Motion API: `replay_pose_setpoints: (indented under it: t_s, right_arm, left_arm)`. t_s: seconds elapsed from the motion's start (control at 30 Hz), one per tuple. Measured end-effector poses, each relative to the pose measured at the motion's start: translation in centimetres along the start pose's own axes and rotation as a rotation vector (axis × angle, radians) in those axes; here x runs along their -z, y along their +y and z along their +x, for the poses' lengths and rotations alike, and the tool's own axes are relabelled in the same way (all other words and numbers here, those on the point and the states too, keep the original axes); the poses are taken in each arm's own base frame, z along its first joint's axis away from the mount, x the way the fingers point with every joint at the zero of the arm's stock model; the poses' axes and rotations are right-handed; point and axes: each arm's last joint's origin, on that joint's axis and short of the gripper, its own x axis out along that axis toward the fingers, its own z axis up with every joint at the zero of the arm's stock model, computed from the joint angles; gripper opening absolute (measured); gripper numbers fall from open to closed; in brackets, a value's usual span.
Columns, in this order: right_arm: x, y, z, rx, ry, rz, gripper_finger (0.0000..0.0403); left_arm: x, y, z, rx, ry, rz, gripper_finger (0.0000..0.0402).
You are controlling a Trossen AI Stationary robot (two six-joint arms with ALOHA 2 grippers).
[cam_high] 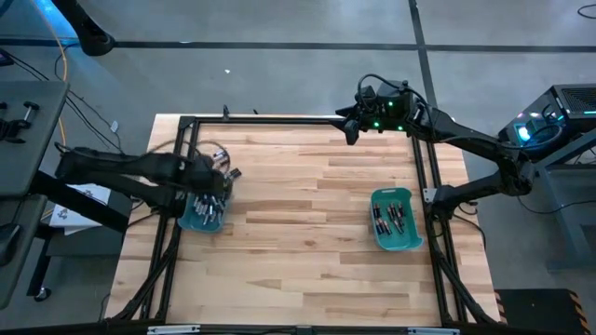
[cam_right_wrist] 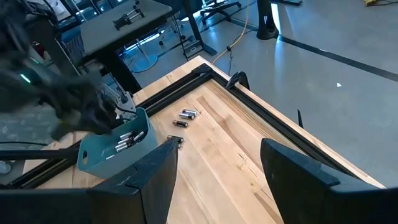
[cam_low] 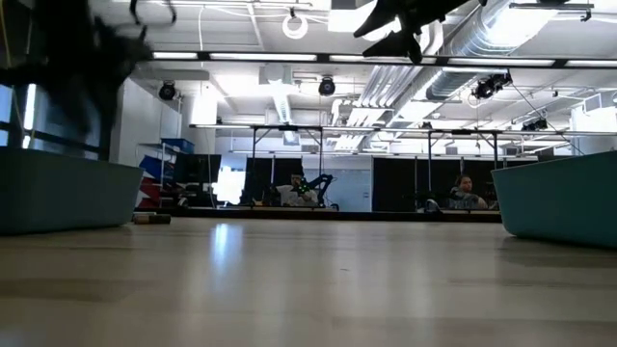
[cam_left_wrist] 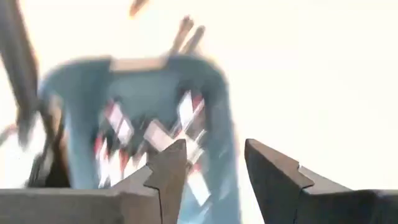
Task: Sort batteries
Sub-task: Put the silver battery into the blue bin
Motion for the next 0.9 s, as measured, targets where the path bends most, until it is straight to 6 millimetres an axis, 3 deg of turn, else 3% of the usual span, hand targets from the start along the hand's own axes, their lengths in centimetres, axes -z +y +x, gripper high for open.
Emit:
replay_pose_setpoints:
  t_s: [0.13, 0.23, 0.33, 0.47, 0.63, 0.9]
  right_arm:
    - [0.0, 0.0, 0.0, 0.000, 0.000, 0.000, 0.0224]
    - [0.0, 0.0, 0.0, -0.001, -0.003, 0.002, 0.0224]
    - [0.0, 0.0, 0.0, -0.001, -0.003, 0.025, 0.0224]
    - [0.0, 0.1, 0.0, -0.029, 0.008, 0.063, 0.0224]
    - [0.3, 1.0, 0.1, -0.071, 0.026, 0.070, 0.0224]
    - [1.1, 3.3, 0.1, -0.146, 0.057, 0.036, 0.0224]
  left_arm:
    - [-2.5, -1.6, -2.9, 0.111, -0.284, 0.130, 0.0144]
    - [-4.5, -2.7, -2.9, 0.109, -0.406, 0.277, 0.0134]
    - [-6.6, -2.9, -1.5, 0.050, -0.387, 0.316, 0.0130]
    - [-9.3, -2.1, 1.2, -0.005, -0.222, 0.291, 0.0140]
    - [-12.7, -0.2, 4.5, -0.030, -0.043, 0.162, 0.0181]
    - [-15.9, 3.1, 8.9, -0.175, 0.109, 0.197, 0.0220]
